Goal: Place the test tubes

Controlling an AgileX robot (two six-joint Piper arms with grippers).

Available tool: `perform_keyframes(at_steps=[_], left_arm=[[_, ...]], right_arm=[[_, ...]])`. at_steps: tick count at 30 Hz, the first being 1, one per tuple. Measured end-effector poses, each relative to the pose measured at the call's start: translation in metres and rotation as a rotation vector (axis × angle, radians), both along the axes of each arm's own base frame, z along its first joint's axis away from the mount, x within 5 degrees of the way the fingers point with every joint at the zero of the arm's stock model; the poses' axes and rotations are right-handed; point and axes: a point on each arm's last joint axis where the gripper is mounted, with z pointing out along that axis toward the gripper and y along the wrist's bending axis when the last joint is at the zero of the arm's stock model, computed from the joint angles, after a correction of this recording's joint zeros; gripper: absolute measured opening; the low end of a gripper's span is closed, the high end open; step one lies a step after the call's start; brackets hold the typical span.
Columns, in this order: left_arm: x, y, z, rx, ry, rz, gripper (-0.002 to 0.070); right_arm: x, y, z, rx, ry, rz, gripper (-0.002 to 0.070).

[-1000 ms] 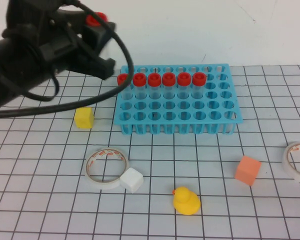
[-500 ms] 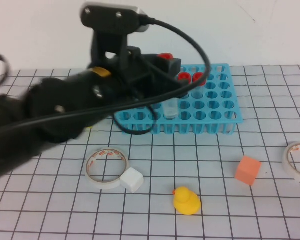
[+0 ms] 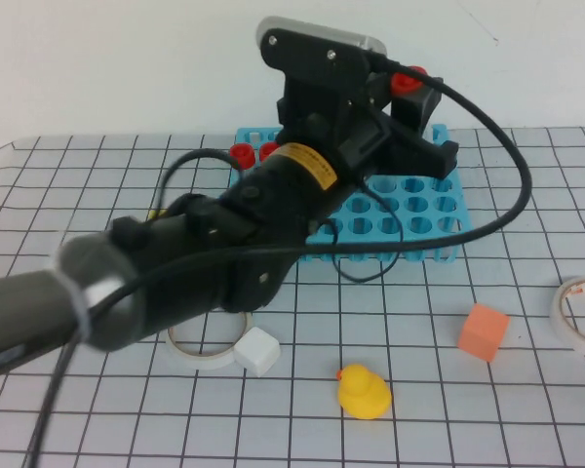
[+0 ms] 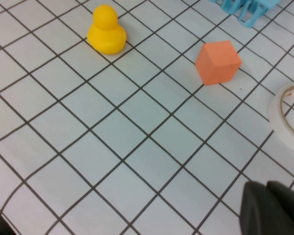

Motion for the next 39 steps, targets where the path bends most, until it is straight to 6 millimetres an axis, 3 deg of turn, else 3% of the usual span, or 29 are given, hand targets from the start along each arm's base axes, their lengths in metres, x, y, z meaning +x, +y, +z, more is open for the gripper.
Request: perform_keyframes(at_steps=[5,12,21,25,39], left_arm=[[0.028,-0.015,-0.017,-0.018,0.002,0.002,0.0265],[0.063,-0.04,-0.033,0.104,-0.066,-0.04,0.0265],[0.114,-0.042,-0.071,0.135,0.007,0.026,0.0265],[0.12,-0.041,-0.08,0.156,0.023,0.031,0.0265],[0.12,-0.041,-0.079,0.2,0.009,0.007,0.0265]], right_arm=[[0.0,0.0,0.0,0.0,0.0,0.0,0.0],[0.0,0.0,0.0,0.002,0.001,0.001,0.0],[0.0,0.0,0.0,0.002,0.001,0.001,0.0],[0.0,0.0,0.0,0.002,0.001,0.001,0.0],[0.0,0.0,0.0,0.002,0.001,0.001,-0.0001]])
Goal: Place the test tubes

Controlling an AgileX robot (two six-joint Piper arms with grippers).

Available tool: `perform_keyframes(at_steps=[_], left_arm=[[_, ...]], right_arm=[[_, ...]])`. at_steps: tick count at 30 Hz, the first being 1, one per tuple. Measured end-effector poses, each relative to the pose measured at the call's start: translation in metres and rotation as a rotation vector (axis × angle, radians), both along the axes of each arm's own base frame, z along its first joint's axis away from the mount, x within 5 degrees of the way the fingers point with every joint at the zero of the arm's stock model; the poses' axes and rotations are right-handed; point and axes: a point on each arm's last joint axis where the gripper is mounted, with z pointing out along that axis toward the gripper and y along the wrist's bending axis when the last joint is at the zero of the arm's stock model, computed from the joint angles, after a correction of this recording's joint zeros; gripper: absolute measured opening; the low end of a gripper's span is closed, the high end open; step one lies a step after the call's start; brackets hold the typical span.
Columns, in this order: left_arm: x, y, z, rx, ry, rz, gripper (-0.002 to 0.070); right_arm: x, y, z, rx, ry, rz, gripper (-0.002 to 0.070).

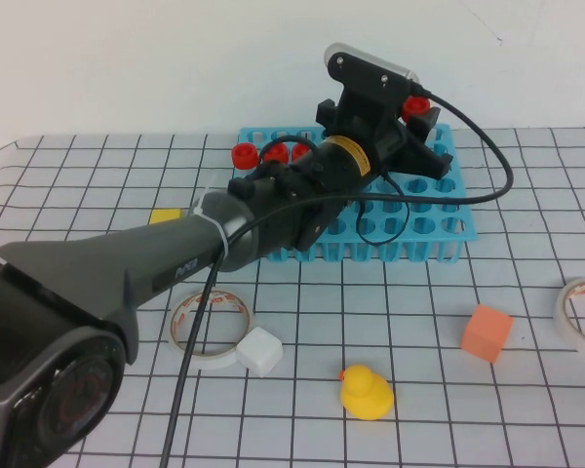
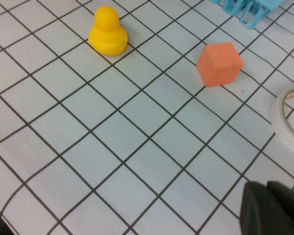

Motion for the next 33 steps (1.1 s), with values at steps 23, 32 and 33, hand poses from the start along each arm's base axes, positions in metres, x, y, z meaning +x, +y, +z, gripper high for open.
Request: perform_keyframes(at_steps=[23,32,33], left_arm=[[-0.009,-0.003,0.005,0.048,0.08,-0.03,0.0265],[-0.007,-0.005,-0.006,0.062,0.091,-0.033,0.0265],[-0.006,-0.005,-0.007,0.061,0.09,-0.033,0.0265]], right_arm=[[0.0,0.0,0.0,0.0,0.0,0.0,-0.0001],[0.0,0.0,0.0,0.0,0.0,0.0,-0.0001],[0.0,0.0,0.0,0.0,0.0,0.0,-0.0001]])
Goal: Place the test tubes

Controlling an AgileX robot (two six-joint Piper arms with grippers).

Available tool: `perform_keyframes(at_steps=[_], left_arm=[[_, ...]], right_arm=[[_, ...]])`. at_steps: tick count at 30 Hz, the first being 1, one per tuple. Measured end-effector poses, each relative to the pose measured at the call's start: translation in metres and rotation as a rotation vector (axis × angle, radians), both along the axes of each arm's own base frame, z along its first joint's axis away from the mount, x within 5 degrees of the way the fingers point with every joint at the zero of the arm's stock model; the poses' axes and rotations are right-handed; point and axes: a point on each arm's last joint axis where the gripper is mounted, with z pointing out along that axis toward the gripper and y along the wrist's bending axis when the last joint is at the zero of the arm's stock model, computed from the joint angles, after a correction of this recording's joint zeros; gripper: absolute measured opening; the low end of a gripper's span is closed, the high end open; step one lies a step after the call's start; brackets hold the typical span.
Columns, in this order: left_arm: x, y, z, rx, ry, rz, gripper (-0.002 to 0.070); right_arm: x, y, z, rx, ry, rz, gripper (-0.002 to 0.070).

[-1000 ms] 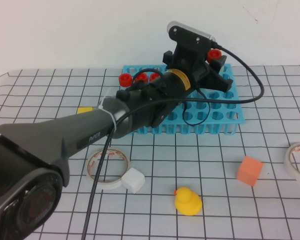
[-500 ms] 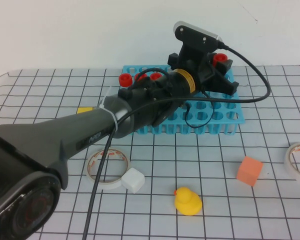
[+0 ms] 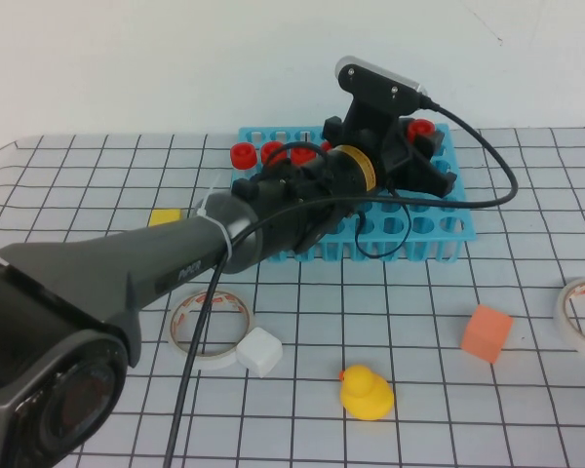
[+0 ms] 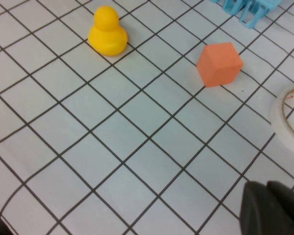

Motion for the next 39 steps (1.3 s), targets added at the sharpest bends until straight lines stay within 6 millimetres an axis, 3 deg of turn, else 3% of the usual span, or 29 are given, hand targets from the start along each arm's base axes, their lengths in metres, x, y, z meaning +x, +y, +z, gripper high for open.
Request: perform_keyframes(at_steps=[6,11,15,19,23,27,28,31,35,39], left_arm=[[0.001,0.0,-0.003,0.0,0.008,0.0,0.0267],[-0.002,0.001,0.005,0.027,-0.01,-0.002,0.0392],[-0.011,0.009,0.043,0.091,-0.1,-0.009,0.0375],[-0.029,0.027,0.099,0.146,-0.183,0.028,0.0238],[-0.054,0.053,0.154,0.184,-0.24,0.096,0.0061],[-0.087,0.084,0.21,0.178,-0.293,0.172,0.0013],[-0.107,0.101,0.235,0.158,-0.316,0.206,0.0006],[-0.143,0.128,0.269,0.112,-0.377,0.232,0.0003],[-0.185,0.158,0.278,0.108,-0.422,0.241,0.0001],[-0.22,0.184,0.262,0.132,-0.425,0.241,0.0001]], right_arm=[[0.0,0.0,0.0,0.0,0.0,0.0,-0.0001],[0.0,0.0,0.0,0.0,0.0,0.0,-0.0001],[0.0,0.0,0.0,0.0,0.0,0.0,-0.0001],[0.0,0.0,0.0,0.0,0.0,0.0,-0.0001],[0.0,0.0,0.0,0.0,0.0,0.0,-0.0001],[0.0,0.0,0.0,0.0,0.0,0.0,-0.0001],[0.0,0.0,0.0,0.0,0.0,0.0,-0.0001],[0.0,0.0,0.0,0.0,0.0,0.0,-0.0001],[0.0,0.0,0.0,0.0,0.0,0.0,-0.0001],[0.0,0.0,0.0,0.0,0.0,0.0,-0.0001]])
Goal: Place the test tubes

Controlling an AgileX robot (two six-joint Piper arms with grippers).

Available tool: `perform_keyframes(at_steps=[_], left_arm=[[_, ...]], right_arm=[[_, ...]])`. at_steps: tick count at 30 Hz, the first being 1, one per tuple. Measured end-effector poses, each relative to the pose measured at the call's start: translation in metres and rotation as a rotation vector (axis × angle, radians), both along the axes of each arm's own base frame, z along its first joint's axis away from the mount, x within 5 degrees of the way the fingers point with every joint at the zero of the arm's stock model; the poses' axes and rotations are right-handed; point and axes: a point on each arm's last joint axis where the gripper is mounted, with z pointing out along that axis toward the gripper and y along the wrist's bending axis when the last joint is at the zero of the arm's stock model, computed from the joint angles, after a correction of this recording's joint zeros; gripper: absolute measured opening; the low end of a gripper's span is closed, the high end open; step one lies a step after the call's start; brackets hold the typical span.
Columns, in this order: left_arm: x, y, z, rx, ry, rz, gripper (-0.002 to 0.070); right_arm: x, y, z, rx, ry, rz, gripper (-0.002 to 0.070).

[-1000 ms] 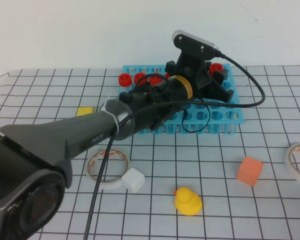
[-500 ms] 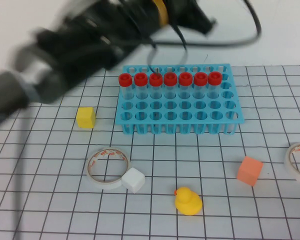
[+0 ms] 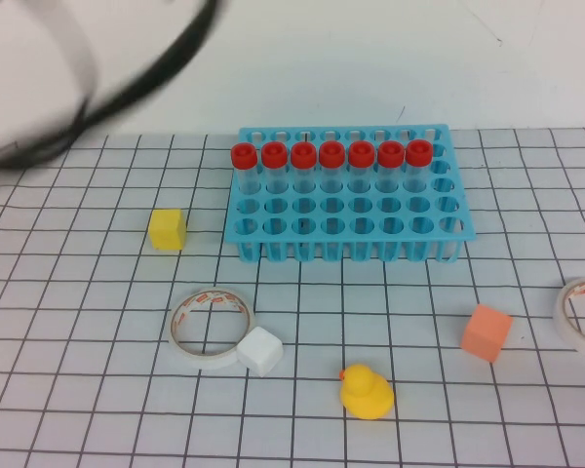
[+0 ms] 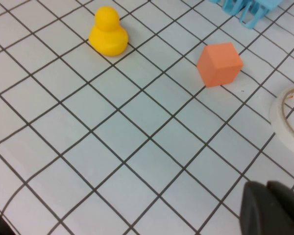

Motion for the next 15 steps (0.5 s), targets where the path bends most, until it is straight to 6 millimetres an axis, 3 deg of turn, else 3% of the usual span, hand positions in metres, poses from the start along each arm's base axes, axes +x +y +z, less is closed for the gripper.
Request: perform_keyframes(at_steps=[6,7,15], left_arm=[[-0.039,0.029,-0.048,0.031,0.043,0.011,0.0],[-0.05,0.038,-0.068,0.043,0.066,0.017,0.0],[-0.085,0.067,-0.139,0.039,0.188,0.058,0.0]], right_arm=[[0.0,0.0,0.0,0.0,0.0,0.0,-0.0001],[0.0,0.0,0.0,0.0,0.0,0.0,-0.0001],[0.0,0.0,0.0,0.0,0.0,0.0,-0.0001]])
